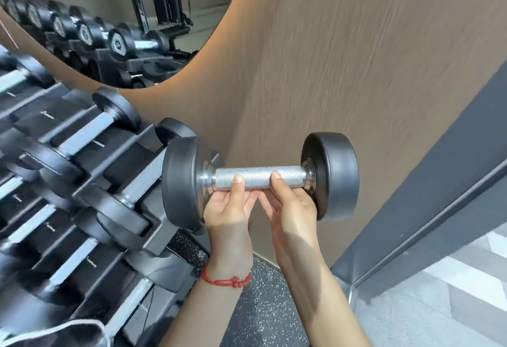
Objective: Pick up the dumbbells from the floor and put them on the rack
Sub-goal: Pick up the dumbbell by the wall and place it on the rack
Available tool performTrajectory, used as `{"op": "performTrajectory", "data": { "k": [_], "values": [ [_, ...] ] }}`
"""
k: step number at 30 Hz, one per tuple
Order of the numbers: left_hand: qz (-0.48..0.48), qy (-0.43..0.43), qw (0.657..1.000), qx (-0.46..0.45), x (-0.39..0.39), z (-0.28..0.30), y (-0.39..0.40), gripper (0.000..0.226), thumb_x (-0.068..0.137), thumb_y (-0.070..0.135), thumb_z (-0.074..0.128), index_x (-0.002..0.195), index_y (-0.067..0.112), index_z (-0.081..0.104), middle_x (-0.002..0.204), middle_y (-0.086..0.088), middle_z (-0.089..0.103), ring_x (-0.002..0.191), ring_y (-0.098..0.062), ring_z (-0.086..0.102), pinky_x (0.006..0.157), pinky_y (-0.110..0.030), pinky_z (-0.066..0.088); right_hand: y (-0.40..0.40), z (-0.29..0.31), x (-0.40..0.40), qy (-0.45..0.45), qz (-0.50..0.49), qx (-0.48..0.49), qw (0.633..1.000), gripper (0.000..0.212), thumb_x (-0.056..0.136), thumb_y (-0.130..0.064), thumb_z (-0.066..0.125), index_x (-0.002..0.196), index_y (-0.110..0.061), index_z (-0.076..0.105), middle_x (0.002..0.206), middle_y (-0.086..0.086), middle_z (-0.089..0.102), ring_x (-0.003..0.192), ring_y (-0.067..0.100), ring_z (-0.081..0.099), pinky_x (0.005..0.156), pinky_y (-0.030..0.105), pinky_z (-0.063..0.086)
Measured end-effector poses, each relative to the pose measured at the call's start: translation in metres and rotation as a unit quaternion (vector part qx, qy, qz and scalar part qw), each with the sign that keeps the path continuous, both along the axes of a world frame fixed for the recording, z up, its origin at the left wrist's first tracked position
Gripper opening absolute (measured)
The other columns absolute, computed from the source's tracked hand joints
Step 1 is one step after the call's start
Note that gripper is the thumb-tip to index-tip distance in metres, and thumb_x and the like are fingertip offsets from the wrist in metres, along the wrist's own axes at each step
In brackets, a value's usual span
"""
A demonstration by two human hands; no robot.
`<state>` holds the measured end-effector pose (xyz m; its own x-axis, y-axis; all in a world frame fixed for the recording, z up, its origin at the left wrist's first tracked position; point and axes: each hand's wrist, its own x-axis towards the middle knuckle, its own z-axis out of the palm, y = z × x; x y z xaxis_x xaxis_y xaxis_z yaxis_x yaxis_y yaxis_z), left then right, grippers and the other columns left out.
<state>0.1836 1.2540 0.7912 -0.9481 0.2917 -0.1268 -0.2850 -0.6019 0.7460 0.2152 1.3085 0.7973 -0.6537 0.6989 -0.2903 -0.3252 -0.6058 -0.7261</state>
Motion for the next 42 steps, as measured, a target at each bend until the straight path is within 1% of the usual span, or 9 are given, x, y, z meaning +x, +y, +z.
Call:
{"op": "performTrajectory", "data": {
  "k": [6, 13, 16, 21, 24, 28, 33, 38, 42],
  "values": [
    [0.050, 0.004, 0.999, 0.001, -0.026, 0.005, -0.002, 0.022, 0.092, 0.013, 0.049, 0.107, 0.001, 0.060, 0.097, -0.011, 0.070, 0.088, -0.014, 0.070, 0.074, -0.018, 0.056, 0.001, 0.006, -0.030, 0.016, 0.048, -0.019, 0.999, 0.028, 0.086, -0.010, 0.059, 0.110, 0.003, 0.059, 0.089, 0.009, 0.071, 0.080, 0.012, 0.070, 0.083, 0.024, 0.054],
    [0.084, -0.022, 0.996, 0.007, -0.066, 0.013, -0.003, 0.012, 0.091, 0.010, 0.050, 0.094, 0.005, 0.061, 0.087, -0.009, 0.069, 0.074, -0.009, 0.071, 0.068, -0.017, 0.056, -0.003, 0.014, -0.068, 0.029, 0.070, -0.020, 0.997, 0.029, 0.086, -0.010, 0.059, 0.112, 0.004, 0.058, 0.097, 0.013, 0.069, 0.083, 0.012, 0.070, 0.080, 0.022, 0.055],
    [0.092, -0.024, 0.995, 0.006, -0.082, 0.016, -0.002, 0.013, 0.091, 0.011, 0.051, 0.094, 0.004, 0.062, 0.084, -0.008, 0.070, 0.074, -0.010, 0.071, 0.069, -0.017, 0.057, -0.001, 0.018, -0.084, 0.022, 0.078, -0.005, 0.997, 0.030, 0.087, -0.011, 0.059, 0.113, 0.003, 0.057, 0.104, 0.016, 0.068, 0.091, 0.016, 0.069, 0.085, 0.024, 0.053],
    [0.104, -0.025, 0.994, 0.015, -0.105, 0.021, -0.001, 0.012, 0.091, 0.011, 0.052, 0.091, 0.006, 0.063, 0.070, 0.000, 0.074, 0.073, -0.010, 0.071, 0.069, -0.017, 0.057, 0.000, 0.023, -0.109, 0.018, 0.093, 0.003, 0.995, 0.029, 0.087, -0.011, 0.059, 0.113, 0.003, 0.057, 0.103, 0.014, 0.069, 0.088, 0.015, 0.069, 0.084, 0.024, 0.054],
    [0.108, -0.027, 0.994, 0.021, -0.115, 0.024, -0.001, 0.014, 0.091, 0.011, 0.051, 0.096, 0.004, 0.062, 0.074, -0.001, 0.074, 0.076, -0.011, 0.071, 0.070, -0.018, 0.057, 0.000, 0.026, -0.119, 0.020, 0.097, 0.003, 0.995, 0.030, 0.087, -0.010, 0.058, 0.113, 0.004, 0.057, 0.102, 0.015, 0.068, 0.089, 0.016, 0.069, 0.085, 0.024, 0.053],
    [0.115, -0.008, 0.993, 0.024, -0.122, 0.026, -0.003, 0.017, 0.092, 0.013, 0.051, 0.100, 0.002, 0.062, 0.080, -0.003, 0.074, 0.080, -0.012, 0.071, 0.070, -0.017, 0.056, -0.001, 0.029, -0.128, 0.042, 0.116, -0.006, 0.992, 0.029, 0.087, -0.009, 0.057, 0.113, 0.005, 0.056, 0.099, 0.014, 0.070, 0.081, 0.013, 0.070, 0.076, 0.020, 0.056],
    [0.139, 0.023, 0.990, 0.027, -0.127, 0.030, 0.000, 0.017, 0.092, 0.014, 0.050, 0.098, 0.004, 0.063, 0.083, -0.002, 0.075, 0.087, -0.013, 0.071, 0.073, -0.018, 0.055, 0.005, 0.032, -0.137, 0.054, 0.146, 0.022, 0.988, 0.024, 0.087, -0.011, 0.059, 0.108, 0.000, 0.059, 0.078, 0.000, 0.074, 0.081, 0.011, 0.070, 0.072, 0.017, 0.055],
    [0.186, 0.031, 0.982, 0.019, -0.138, 0.042, -0.001, 0.016, 0.091, 0.013, 0.051, 0.094, 0.005, 0.065, 0.082, -0.001, 0.075, 0.088, -0.014, 0.070, 0.077, -0.020, 0.055, 0.007, 0.043, -0.154, 0.061, 0.190, 0.034, 0.979, 0.026, 0.087, -0.011, 0.059, 0.107, 0.004, 0.058, 0.080, 0.002, 0.074, 0.082, 0.013, 0.070, 0.076, 0.020, 0.055],
    [0.226, 0.009, 0.974, 0.012, -0.145, 0.053, -0.008, 0.016, 0.092, 0.015, 0.051, 0.088, 0.007, 0.064, 0.081, -0.003, 0.073, 0.083, -0.014, 0.070, 0.078, -0.023, 0.056, 0.001, 0.051, -0.169, 0.012, 0.235, 0.038, 0.971, 0.030, 0.086, -0.016, 0.062, 0.109, 0.002, 0.058, 0.102, 0.016, 0.070, 0.097, 0.022, 0.067, 0.096, 0.035, 0.049]
  ]
}}
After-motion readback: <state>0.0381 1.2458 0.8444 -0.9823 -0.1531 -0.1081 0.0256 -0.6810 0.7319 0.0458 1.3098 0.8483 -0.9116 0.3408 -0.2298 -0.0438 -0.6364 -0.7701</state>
